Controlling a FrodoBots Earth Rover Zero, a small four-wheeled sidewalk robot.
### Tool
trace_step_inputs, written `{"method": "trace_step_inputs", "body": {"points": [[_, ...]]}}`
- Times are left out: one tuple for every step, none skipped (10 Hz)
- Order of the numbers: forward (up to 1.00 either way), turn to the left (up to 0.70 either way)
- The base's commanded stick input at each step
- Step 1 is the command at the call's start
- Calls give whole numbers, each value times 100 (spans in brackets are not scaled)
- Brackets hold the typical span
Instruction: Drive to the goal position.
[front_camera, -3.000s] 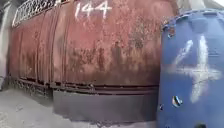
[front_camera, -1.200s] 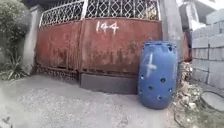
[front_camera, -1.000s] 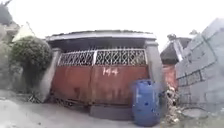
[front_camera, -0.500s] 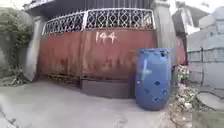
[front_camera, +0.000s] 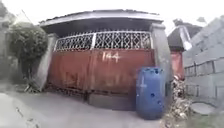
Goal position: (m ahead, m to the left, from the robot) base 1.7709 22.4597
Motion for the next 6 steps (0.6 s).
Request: {"method": "trace_step_inputs", "body": {"points": [[-53,0],[-70,0],[-70,0],[-70,0],[-70,0],[-70,-1]]}}
